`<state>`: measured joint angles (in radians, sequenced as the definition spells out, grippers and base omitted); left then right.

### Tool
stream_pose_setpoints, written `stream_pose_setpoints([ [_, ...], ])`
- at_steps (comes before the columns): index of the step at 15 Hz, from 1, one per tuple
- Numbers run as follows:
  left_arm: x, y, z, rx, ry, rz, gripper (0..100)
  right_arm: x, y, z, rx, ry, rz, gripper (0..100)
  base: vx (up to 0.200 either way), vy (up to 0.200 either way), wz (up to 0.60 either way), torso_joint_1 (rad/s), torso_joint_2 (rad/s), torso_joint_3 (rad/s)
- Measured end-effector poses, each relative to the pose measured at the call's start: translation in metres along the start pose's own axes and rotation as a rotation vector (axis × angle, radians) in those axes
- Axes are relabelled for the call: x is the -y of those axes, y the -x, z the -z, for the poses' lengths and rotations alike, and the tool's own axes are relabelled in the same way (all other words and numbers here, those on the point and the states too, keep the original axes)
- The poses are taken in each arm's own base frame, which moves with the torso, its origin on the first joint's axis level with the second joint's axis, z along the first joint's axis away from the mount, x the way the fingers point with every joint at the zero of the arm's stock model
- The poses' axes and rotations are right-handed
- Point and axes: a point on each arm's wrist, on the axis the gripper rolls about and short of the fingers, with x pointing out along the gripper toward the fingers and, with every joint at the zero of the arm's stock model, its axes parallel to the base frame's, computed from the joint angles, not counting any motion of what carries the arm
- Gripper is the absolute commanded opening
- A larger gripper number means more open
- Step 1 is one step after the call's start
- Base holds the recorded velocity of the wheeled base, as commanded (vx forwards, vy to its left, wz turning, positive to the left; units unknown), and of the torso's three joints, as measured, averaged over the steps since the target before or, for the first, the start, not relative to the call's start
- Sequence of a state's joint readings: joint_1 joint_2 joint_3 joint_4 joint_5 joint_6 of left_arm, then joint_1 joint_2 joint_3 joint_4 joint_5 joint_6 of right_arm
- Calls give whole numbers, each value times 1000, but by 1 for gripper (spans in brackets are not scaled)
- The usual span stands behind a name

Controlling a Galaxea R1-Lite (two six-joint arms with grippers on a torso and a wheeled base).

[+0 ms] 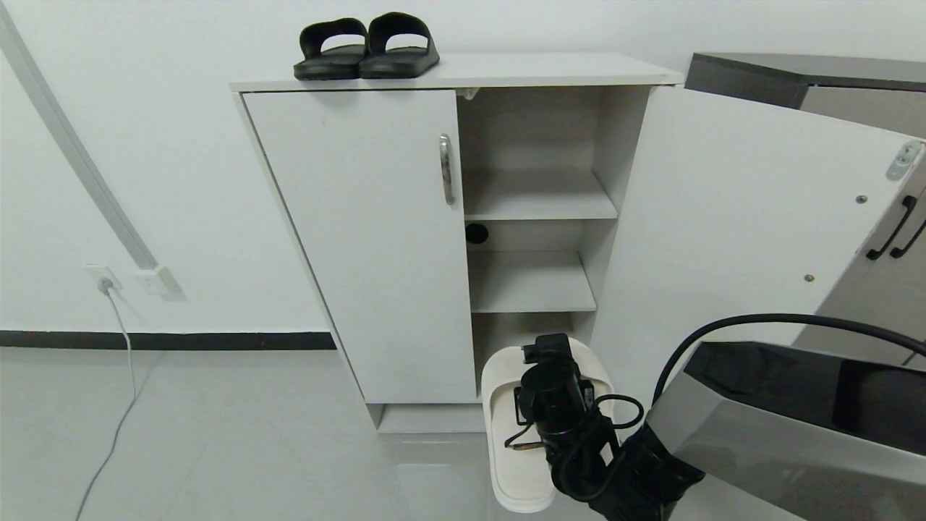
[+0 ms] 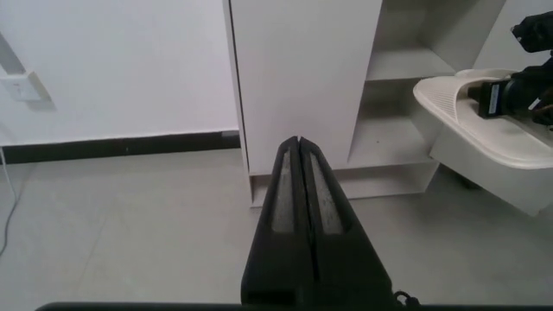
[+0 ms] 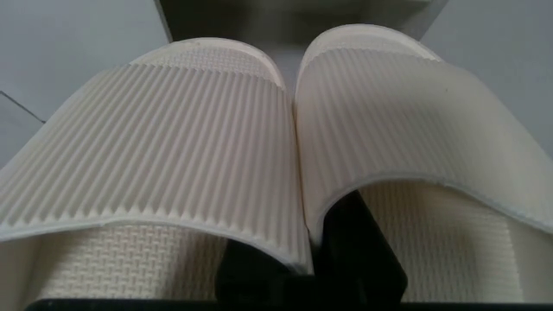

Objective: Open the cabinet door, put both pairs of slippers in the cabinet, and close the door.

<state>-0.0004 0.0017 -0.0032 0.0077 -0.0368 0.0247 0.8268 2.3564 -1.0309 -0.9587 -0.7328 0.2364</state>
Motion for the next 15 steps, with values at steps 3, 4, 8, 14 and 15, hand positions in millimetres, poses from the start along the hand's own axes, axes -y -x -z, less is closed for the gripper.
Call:
stream_pose_setpoints([
  [3, 0, 0, 0, 0, 0, 0, 0, 0, -2, 2, 0, -2, 4, 0, 0, 0, 0, 2, 2, -198],
  [4, 0, 0, 0, 0, 0, 0, 0, -1, -4, 3, 8, -8, 4, 0, 0, 0, 0, 2, 7, -188],
  [8, 0, 0, 0, 1, 1, -2, 0, -6, -13, 5, 69, -38, 2, 0, 0, 0, 0, 4, 1, -176],
  [14, 0, 0, 0, 2, 0, -1, 0, -2, -32, 11, 259, -11, 21, 0, 0, 0, 0, 1, 0, -10],
  [15, 0, 0, 0, 2, 0, -1, 0, 0, -34, 13, 261, -8, 26, 0, 0, 0, 0, 0, 0, 0],
])
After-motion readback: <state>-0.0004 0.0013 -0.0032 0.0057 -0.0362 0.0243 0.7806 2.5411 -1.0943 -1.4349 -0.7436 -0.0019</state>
